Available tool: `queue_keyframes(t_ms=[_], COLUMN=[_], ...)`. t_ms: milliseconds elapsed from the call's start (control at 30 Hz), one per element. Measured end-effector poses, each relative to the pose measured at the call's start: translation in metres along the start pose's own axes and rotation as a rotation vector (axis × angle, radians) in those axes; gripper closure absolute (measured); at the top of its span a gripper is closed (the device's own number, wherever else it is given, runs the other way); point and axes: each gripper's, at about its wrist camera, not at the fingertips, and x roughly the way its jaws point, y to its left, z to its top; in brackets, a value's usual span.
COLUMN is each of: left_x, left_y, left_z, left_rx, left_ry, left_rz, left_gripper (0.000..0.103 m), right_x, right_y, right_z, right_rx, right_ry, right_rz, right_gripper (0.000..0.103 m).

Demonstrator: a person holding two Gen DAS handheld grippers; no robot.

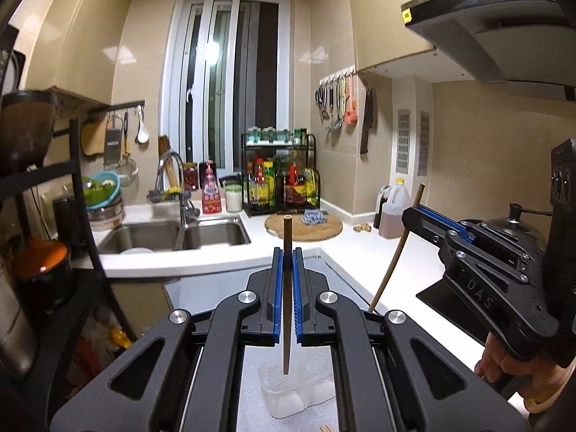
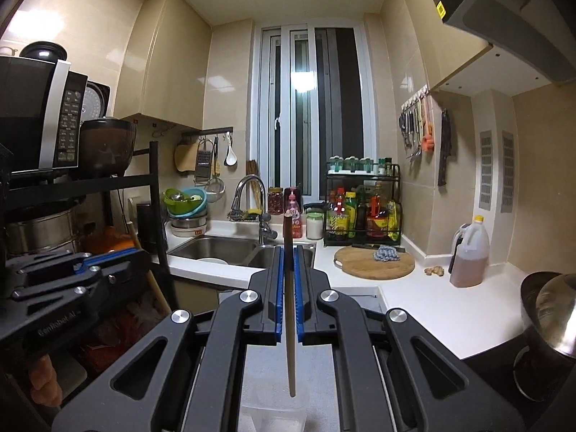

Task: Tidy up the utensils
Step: 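Lift both held chopsticks and carry them over the clear container, then open both tools to drop the chopsticks into the clear container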

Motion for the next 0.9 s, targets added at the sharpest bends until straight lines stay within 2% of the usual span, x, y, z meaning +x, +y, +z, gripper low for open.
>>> queue_keyframes(t_ms=[300,533,567,600,633,667,733,800,900], left_x=[0.041,0.054,0.056,0.055,0.053,0.047,0.034,0.027,0.008], left_y=[0.012,0.019,0.022,0.022,0.024,0.027,0.031,0.032,0.032], left_z=[-0.043,-0.067,-0.069,-0.071,-0.073,-0.074,-0.076,-0.082,-0.096], left_rx=[-0.013,-0.030,-0.041,-0.047,-0.056,-0.070,-0.085,-0.087,-0.088], left_ry=[0.089,0.168,0.188,0.196,0.198,0.176,0.139,0.161,0.179], left_rz=[0.039,0.049,0.054,0.056,0.074,0.115,0.142,0.148,0.174], left_gripper=[0.098,0.098,0.091,0.063,0.042,0.016,0.014,0.013,0.013], right_x=[0.025,0.030,0.029,0.028,0.028,0.027,0.019,0.005,-0.017], right_y=[-0.006,-0.006,-0.005,-0.004,-0.003,-0.002,0.000,0.004,0.009], right_z=[-0.046,-0.078,-0.081,-0.083,-0.085,-0.086,-0.090,-0.094,-0.106], right_rx=[0.021,0.027,0.024,0.019,0.015,0.012,0.007,-0.002,0.005], right_ry=[0.088,0.146,0.149,0.152,0.160,0.168,0.172,0.159,0.167], right_rz=[-0.007,-0.008,-0.015,-0.029,-0.034,-0.030,-0.033,-0.034,-0.042], right_gripper=[0.098,0.097,0.094,0.092,0.084,0.068,0.052,0.050,0.038])
